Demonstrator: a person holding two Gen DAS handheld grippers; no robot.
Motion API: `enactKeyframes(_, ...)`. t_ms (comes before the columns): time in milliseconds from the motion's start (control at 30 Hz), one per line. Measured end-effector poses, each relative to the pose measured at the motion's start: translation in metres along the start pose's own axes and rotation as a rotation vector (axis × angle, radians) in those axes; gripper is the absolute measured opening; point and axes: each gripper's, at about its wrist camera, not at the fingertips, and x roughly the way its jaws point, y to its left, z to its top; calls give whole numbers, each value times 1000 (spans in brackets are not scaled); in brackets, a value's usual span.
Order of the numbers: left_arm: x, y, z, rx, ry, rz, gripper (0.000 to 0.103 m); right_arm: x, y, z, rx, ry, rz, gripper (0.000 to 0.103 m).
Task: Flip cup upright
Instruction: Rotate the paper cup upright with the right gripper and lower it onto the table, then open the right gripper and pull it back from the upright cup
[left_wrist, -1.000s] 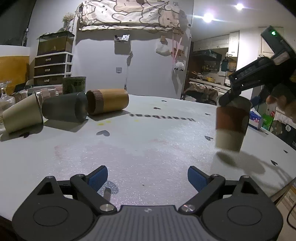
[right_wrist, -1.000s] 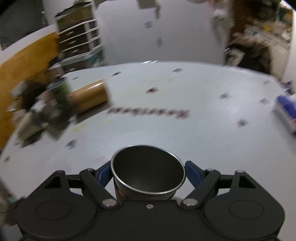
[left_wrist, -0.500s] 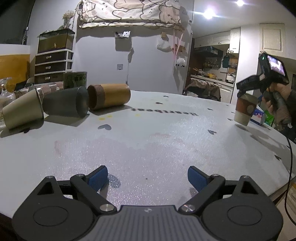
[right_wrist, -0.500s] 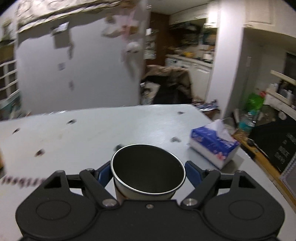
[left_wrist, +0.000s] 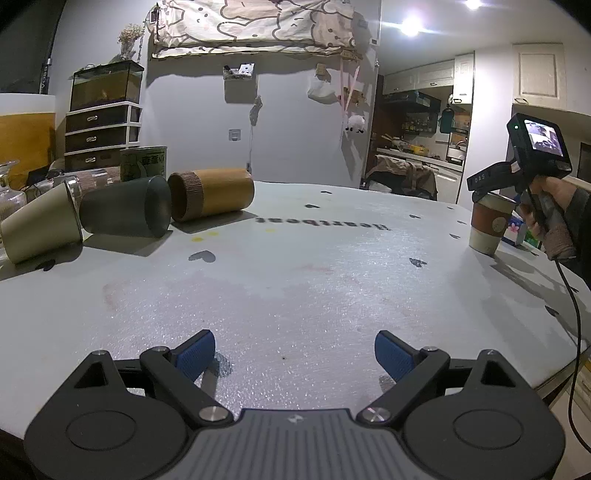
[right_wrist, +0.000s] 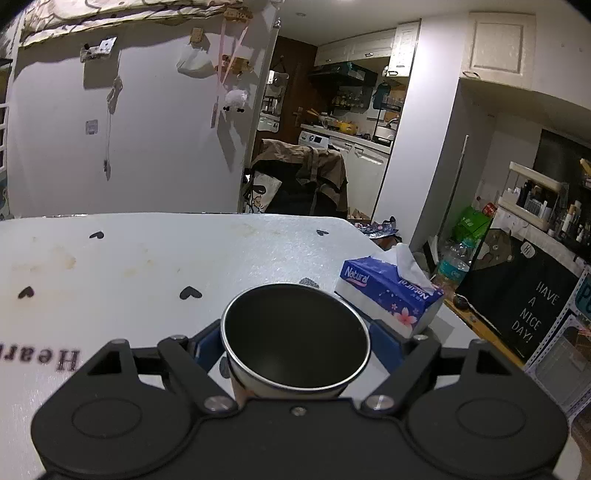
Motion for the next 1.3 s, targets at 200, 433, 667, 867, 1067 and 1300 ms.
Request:
enactKeyframes(200, 0, -1, 3, 2, -6, 0, 93, -14, -13, 2, 71, 14, 64, 95)
enactKeyframes(433, -2, -7, 20, 18, -39, -12, 93, -87, -32, -24, 113, -106, 159, 96)
enactKeyframes(667, -9, -20, 41, 52, -88, -30, 94, -162, -54, -69, 185, -204, 235, 98)
enactKeyframes(867, -16, -31, 51, 63, -119, -48, 97, -195, -63, -107, 242, -228, 229, 98)
enactKeyframes(1067, -20, -40, 48, 72, -121, -68, 101, -217, -61, -149, 239, -248, 185, 102)
enactKeyframes(1300, -24, -45, 40, 62, -125, -85, 103, -245, -53, -182, 167, -315, 164, 103)
